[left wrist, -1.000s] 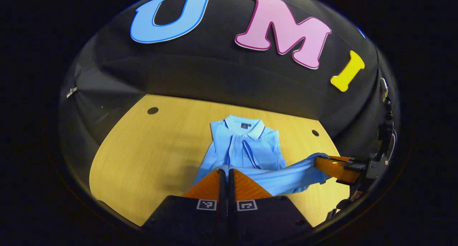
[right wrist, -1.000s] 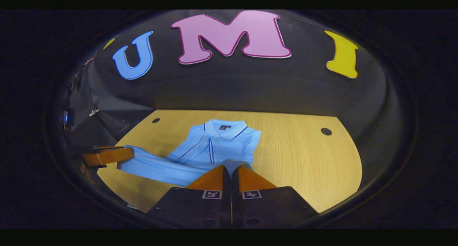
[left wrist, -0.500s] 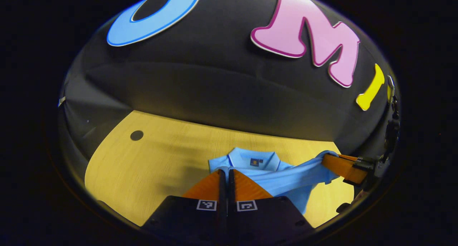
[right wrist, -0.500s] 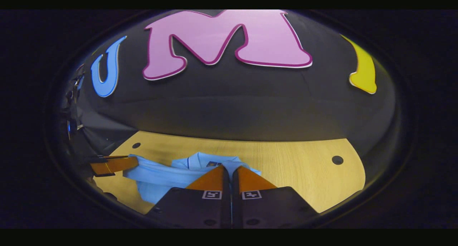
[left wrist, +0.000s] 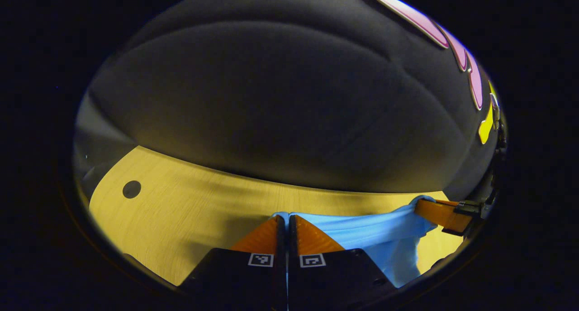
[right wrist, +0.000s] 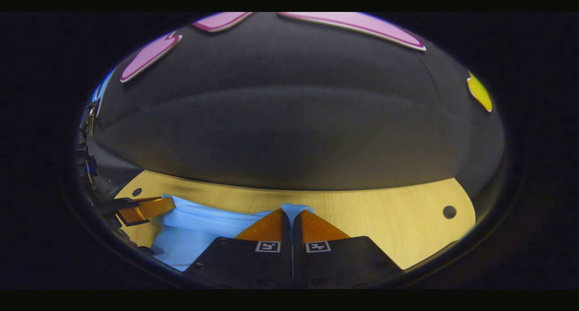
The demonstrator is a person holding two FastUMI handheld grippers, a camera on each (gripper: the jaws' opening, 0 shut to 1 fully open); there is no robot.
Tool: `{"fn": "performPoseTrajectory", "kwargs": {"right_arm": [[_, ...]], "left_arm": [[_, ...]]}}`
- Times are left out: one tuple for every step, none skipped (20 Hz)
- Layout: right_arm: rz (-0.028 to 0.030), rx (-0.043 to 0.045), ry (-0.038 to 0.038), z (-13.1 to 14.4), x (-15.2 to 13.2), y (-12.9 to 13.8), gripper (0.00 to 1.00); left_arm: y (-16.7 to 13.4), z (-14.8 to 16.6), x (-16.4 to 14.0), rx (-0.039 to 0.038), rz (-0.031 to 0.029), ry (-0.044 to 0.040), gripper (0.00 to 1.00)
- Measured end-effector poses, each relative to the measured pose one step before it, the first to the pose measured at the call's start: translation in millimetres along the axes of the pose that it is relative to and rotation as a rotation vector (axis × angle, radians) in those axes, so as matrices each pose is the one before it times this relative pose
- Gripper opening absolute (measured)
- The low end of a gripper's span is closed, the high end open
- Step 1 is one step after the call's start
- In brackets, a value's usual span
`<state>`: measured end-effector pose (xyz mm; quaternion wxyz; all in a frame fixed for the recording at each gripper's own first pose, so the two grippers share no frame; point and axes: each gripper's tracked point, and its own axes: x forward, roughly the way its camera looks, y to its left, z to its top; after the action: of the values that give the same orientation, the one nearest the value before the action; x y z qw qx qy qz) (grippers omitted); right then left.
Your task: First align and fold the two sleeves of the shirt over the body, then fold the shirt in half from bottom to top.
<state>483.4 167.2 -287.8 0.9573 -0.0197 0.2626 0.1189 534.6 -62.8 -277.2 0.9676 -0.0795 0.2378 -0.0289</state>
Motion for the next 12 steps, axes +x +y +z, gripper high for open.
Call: {"fn": "performPoseTrajectory", "kwargs": {"right_arm": [[-0.00482, -0.01171, 0.01369, -8.31, 4.72, -3.46, 0.06], [-0.00657, -0.01530, 0.01017, -1.74, -5.39, -5.83, 0.06], [0.00064, -0.00562, -0.00747, 1.99, -4.72, -1.59, 0.06], [0.00030, 0.00132, -0.01321, 1.25, -3.19, -0.77, 0.16], [-0.00643, 0.00458, -0.01550, 2.25, -7.86, -1.20, 0.25], [-0.00912, 0.00839, -0.01721, 0.64, -8.37, 2.89, 0.39], [-0.01635, 0.00555, -0.01732, 2.79, -13.08, -4.25, 0.46], [-0.00475, 0.01054, -0.01958, 6.37, -15.14, -4.18, 0.54], [-0.00137, 0.00614, -0.01864, 4.88, -12.43, -2.59, 0.69], [-0.00949, -0.00163, -0.02010, 8.22, -17.82, -3.27, 0.81], [-0.01198, -0.00672, -0.02388, 8.01, -17.71, -4.14, 0.80], [-0.01689, -0.00761, -0.02411, 9.75, -19.59, -5.12, 0.88]], "left_arm": [[5.16, -0.50, -0.58, 0.01040, 0.03052, -0.00875, 0.05], [4.00, 0.18, 1.68, 0.01156, 0.01739, -0.00591, 0.05], [4.16, 0.49, -3.07, 0.00832, 0.00937, -0.00704, 0.23], [2.06, 5.59, -6.87, 0.00586, -0.00297, -0.01950, 0.41], [-1.70, 9.04, -9.24, 0.00411, -0.00815, -0.03481, 0.59], [-1.59, 8.84, -12.90, 0.00533, -0.00740, -0.03244, 0.77], [-2.52, 8.16, -12.74, 0.00504, -0.01432, -0.03523, 0.95], [-2.15, 11.24, -18.41, 0.00954, -0.01660, -0.03501, 0.98], [-2.80, 11.93, -19.91, 0.01210, -0.01107, -0.03439, 0.98], [-2.35, 12.10, -21.18, 0.01479, -0.00522, -0.02999, 0.98], [-1.12, 11.45, -20.94, 0.01566, -0.00166, -0.02919, 0.98], [-1.79, 10.79, -23.80, 0.01135, -0.00207, -0.02361, 0.97]]}}
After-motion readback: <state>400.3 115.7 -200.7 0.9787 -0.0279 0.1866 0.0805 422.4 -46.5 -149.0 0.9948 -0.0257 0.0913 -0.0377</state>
